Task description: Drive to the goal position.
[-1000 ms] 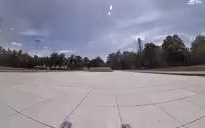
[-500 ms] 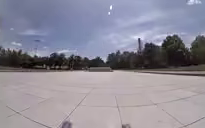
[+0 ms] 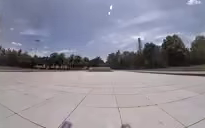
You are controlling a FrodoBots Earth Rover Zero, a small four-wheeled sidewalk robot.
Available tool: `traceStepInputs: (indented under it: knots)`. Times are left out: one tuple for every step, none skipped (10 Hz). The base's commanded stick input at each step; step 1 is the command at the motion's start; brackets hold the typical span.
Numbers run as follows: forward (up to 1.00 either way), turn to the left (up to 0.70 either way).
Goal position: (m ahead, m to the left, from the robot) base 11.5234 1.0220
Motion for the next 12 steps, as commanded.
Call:
traceStepInputs:
  knots:
    - [0.09,0.00]
    - [0.09,0.00]
    - [0.09,0.00]
    - [0.09,0.00]
    - [0.10,0.00]
    - [0.09,0.00]
    - [0.10,0.00]
    - [0.10,0.00]
    - [0.10,0.00]
    - [0.10,0.00]
    - [0.10,0.00]
    - [0.10,0.00]
